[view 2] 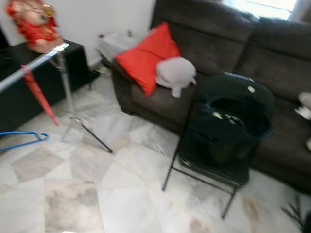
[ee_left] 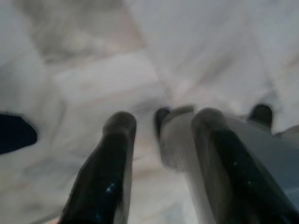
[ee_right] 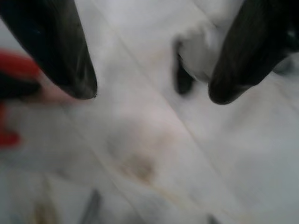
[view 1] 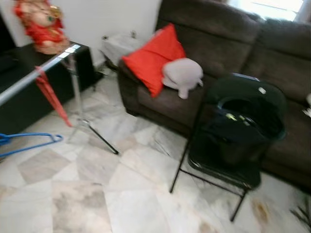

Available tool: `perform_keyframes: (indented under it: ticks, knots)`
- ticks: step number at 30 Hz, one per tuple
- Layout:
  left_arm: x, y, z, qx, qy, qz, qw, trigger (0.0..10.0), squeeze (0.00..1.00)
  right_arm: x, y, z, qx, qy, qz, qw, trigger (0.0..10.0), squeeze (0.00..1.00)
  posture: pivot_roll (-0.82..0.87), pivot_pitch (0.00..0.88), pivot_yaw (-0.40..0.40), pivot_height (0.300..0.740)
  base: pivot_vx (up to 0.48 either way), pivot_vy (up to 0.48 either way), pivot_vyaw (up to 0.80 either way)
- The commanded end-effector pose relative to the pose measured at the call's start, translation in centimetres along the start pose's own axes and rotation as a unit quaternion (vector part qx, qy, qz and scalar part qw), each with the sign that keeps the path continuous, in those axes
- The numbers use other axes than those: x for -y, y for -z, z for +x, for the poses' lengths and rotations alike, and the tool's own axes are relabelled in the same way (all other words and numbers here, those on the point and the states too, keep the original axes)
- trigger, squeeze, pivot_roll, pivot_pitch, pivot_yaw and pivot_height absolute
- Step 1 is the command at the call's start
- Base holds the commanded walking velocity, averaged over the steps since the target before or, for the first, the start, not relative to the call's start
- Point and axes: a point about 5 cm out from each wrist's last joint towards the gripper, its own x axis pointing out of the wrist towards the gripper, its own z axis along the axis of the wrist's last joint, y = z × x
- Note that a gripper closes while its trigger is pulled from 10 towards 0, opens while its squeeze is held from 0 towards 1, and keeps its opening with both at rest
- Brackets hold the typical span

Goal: Hang hanger

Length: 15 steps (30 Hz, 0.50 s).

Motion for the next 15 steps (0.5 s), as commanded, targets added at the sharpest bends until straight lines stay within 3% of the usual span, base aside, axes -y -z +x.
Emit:
perform_keyframes:
  ticks: [1, 11, 15]
  knots:
    - [1.3, 3.0, -0.6, -0.057, 0.016, 0.005, 0.998, 10.0, 0.00, 1.4, 1.4, -0.5, -0.021, 0.021, 0.009, 1.000, 10.0, 0.00, 0.01, 0.030, -0.043, 0.740, 0.255, 0.000, 0.00]
    - [0.6, 2.7, -0.6, -0.047, 0.008, 0.011, 0.999, 10.0, 0.00, 0.9, 1.5, -0.5, -0.021, 0.014, 0.017, 1.000, 10.0, 0.00, 0.03, 0.040, -0.030, 0.740, 0.256, 0.000, 0.00]
    - [0.1, 2.6, -0.6, -0.048, 0.003, 0.012, 0.999, 10.0, 0.00, 0.5, 1.5, -0.4, -0.022, 0.010, 0.019, 1.000, 10.0, 0.00, 0.05, 0.041, -0.020, 0.740, 0.258, 0.000, -0.61]
